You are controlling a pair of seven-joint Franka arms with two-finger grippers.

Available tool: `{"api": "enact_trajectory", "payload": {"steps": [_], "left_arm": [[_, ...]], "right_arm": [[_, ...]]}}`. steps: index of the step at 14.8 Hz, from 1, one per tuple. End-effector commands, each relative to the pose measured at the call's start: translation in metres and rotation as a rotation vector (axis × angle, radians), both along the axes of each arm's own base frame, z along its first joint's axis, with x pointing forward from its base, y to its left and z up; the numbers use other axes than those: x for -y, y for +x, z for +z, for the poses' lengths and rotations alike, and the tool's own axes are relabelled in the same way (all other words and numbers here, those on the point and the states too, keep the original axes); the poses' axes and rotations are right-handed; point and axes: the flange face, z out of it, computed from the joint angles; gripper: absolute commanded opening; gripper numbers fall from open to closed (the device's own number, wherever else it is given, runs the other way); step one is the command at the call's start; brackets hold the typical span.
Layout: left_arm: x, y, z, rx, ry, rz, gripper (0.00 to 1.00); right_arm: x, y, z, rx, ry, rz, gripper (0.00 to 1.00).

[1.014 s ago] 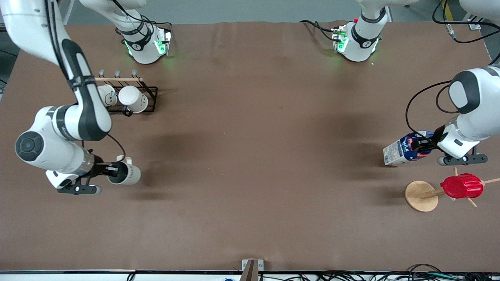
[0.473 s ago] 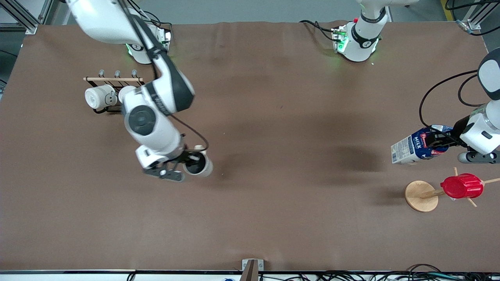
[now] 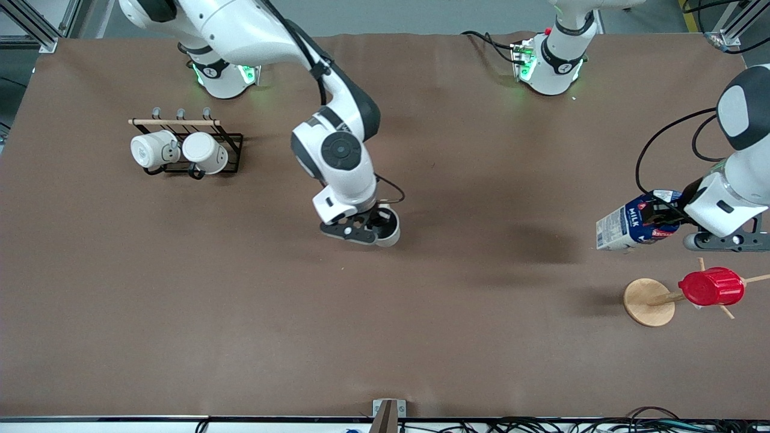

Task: Place cup and milk on table
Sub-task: 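Lift and carry the grey mug toward the table center with the right gripper, then release the mug at center while the left gripper carries the milk over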

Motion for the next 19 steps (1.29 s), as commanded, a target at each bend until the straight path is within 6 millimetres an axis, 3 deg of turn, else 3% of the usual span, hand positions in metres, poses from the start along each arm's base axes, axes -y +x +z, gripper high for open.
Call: {"api": "enact_trajectory", "payload": {"steps": [1,8,9,11,14,16,19], "left_arm": [[-0.001,-0.008,0.025,0.014,0.018,-0.010,0.00],[-0.002,-0.028,0.068,-0.028,-0.002,0.001,0.01],[-0.001,-0.031,0.073,-0.020,-0.014,0.004,0.01],[-0.002,-0.034,0.081,-0.008,-0.030,0.010,0.01],[0.005,-0.030,0.074,-0.019,-0.024,-0.002,0.01],[0.030,-0.025,0.066,-0.026,-0.026,-0.047,0.01],[0.080,-0.022,0.050,-0.045,-0.031,-0.114,0.01]], "right_arm": [[-0.007,-0.004,-0.010,0.026,-0.025,0.001,0.03],[-0.016,-0.008,-0.041,0.115,-0.083,0.011,0.09],[-0.016,-0.008,-0.041,0.118,-0.081,0.009,0.25],[-0.015,-0.008,-0.039,0.114,-0.086,0.002,1.00],[-0.010,-0.002,-0.027,0.121,-0.078,-0.015,1.00],[0.005,0.001,0.001,0.092,-0.119,-0.048,1.00],[0.086,0.035,0.106,0.085,-0.147,-0.171,1.00]]}}
